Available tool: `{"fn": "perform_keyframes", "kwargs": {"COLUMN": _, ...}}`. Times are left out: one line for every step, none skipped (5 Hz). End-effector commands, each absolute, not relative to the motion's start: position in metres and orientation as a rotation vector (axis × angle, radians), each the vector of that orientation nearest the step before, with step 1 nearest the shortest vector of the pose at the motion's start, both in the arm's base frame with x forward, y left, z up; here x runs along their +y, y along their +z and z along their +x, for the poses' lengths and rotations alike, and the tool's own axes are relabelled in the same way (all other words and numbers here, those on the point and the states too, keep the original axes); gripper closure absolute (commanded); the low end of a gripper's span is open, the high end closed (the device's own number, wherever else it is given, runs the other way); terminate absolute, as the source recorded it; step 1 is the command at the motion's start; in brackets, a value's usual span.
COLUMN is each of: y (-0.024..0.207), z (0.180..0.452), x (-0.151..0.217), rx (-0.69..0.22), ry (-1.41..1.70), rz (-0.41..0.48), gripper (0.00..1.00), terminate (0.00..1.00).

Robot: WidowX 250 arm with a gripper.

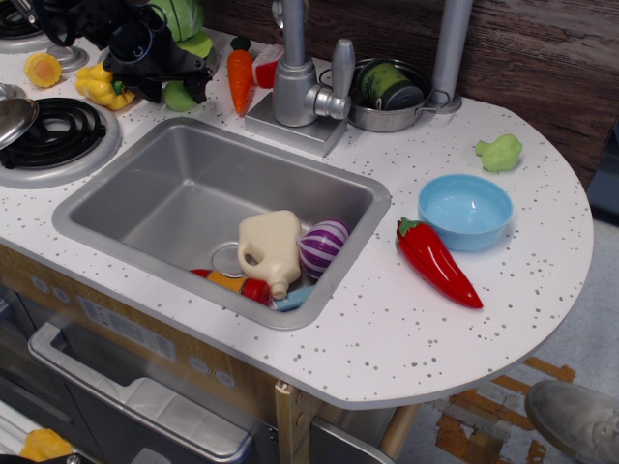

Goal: Put pear in bowl

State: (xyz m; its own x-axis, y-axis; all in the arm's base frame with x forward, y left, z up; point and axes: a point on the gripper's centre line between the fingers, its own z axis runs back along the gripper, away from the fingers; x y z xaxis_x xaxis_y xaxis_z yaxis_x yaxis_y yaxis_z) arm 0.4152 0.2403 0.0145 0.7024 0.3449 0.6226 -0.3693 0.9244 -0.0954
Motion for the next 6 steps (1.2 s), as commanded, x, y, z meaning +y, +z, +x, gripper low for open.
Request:
{"fn": "perform_keyframes", "kwargs": {"y": 0.024, "z": 0.43, "x": 0.257, "rx": -0.753, "ry": 0.372, "rz": 0.049, "gripper": 0.0, "terminate": 0.0}}
{"fn": "perform_keyframes", "kwargs": {"y": 0.026, "z": 0.428, "x": 0.253, "rx": -0.733, "ry": 0.375, "rz": 0.046, "gripper": 1.0, "terminate": 0.0}}
{"fn": "perform_keyframes", "kwargs": {"y": 0.048, "z": 0.416, "x": 0.233, "rx": -0.679, "ry": 0.399, "rz": 0.041, "gripper": 1.0, "terminate": 0.0}}
{"fn": "perform_keyframes", "kwargs": {"y": 0.088, "z": 0.389, "x": 0.194, "rx": -0.6, "ry": 0.462, "rz": 0.097, "gripper": 1.0, "terminate": 0.0}}
{"fn": "perform_keyframes", "kwargs": {"y": 0.117, "z": 0.356, "x": 0.15, "rx": -0.564, "ry": 0.451, "rz": 0.104, "gripper": 1.0, "terminate": 0.0}}
{"fn": "perform_keyframes", "kwargs": {"y": 0.135, "z": 0.35, "x": 0.103, "rx": -0.525, "ry": 0.403, "rz": 0.034, "gripper": 1.0, "terminate": 0.0}}
